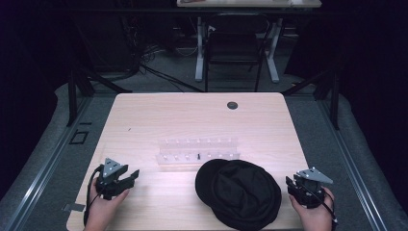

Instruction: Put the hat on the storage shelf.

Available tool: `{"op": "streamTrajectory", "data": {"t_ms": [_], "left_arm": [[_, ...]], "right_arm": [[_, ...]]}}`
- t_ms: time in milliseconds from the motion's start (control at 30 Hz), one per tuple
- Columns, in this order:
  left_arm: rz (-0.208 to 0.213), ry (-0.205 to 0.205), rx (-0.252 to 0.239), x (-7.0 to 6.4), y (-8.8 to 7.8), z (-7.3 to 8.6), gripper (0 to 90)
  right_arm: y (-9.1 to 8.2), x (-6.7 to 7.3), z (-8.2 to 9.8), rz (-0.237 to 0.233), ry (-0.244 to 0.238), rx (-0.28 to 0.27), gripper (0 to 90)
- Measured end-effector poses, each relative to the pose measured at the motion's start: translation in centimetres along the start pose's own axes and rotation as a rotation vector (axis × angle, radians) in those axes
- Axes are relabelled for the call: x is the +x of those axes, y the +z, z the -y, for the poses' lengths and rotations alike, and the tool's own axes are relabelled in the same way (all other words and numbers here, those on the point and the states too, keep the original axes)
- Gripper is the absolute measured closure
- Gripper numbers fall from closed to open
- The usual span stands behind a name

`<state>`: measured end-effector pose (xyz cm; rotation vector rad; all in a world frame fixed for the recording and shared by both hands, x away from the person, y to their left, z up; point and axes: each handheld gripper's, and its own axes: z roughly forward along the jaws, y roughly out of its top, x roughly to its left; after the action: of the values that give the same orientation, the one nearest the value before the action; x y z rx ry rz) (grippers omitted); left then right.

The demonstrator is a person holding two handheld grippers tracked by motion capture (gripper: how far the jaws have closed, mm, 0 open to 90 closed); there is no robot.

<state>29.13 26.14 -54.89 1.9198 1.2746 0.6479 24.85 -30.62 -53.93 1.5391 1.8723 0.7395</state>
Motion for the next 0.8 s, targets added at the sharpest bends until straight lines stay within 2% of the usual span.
{"op": "streamTrajectory", "data": {"t_ms": [100,167,200,233,300,333,433,467,500,567,633,700,733,800], "left_arm": [[-0.019,-0.015,0.001,0.0,0.2,0.1,49.9],[-0.019,-0.031,0.018,0.0,0.3,0.2,49.9],[-0.011,-0.042,0.022,-0.2,0.5,0.2,49.7],[-0.011,-0.042,0.022,-0.2,0.5,0.2,49.7],[0.007,-0.031,0.01,-0.6,0.4,0.2,50.0],[0.017,-0.011,0.001,-1.1,0.3,0.1,50.1],[0.033,0.003,-0.001,-1.5,0.3,0.1,51.4],[0.038,0.007,0.001,-1.6,0.3,0.1,51.8],[0.037,0.012,0.007,-1.7,0.4,0.1,51.8],[0.033,0.024,0.025,-1.9,0.5,0.1,52.5],[0.03,0.024,0.037,-1.9,0.5,0.1,53.2],[0.032,0.02,0.038,-1.9,0.5,0.2,53.2],[0.031,0.022,0.043,-1.8,0.4,0.2,53.2],[0.029,0.02,0.045,-1.8,0.4,0.2,53.2]], "right_arm": [[0.1,0.1,0.0,-0.01,-0.005,-0.01,70.2],[0.0,0.0,-0.1,-0.053,0.048,0.001,71.1],[-0.1,-0.1,-0.1,-0.074,0.114,0.024,70.2],[-0.1,-0.1,-0.1,-0.074,0.114,0.024,70.2],[-0.3,0.0,-0.1,-0.051,0.109,0.004,65.1],[-0.6,0.0,-0.2,-0.032,0.105,-0.013,64.8],[-0.8,-0.1,-0.3,-0.036,0.131,-0.014,65.9],[-0.9,-0.2,-0.3,-0.06,0.15,-0.016,67.6],[-1.0,-0.2,-0.4,-0.081,0.16,-0.008,68.1],[-1.2,-0.1,-0.5,-0.084,0.159,0.012,68.6],[-1.5,-0.1,-0.7,-0.102,0.185,0.032,68.9],[-1.8,-0.2,-0.9,-0.148,0.223,0.06,67.5],[-2.0,-0.1,-1.0,-0.179,0.238,0.107,67.1],[-2.1,0.0,-1.0,-0.186,0.238,0.117,67.1]]}}
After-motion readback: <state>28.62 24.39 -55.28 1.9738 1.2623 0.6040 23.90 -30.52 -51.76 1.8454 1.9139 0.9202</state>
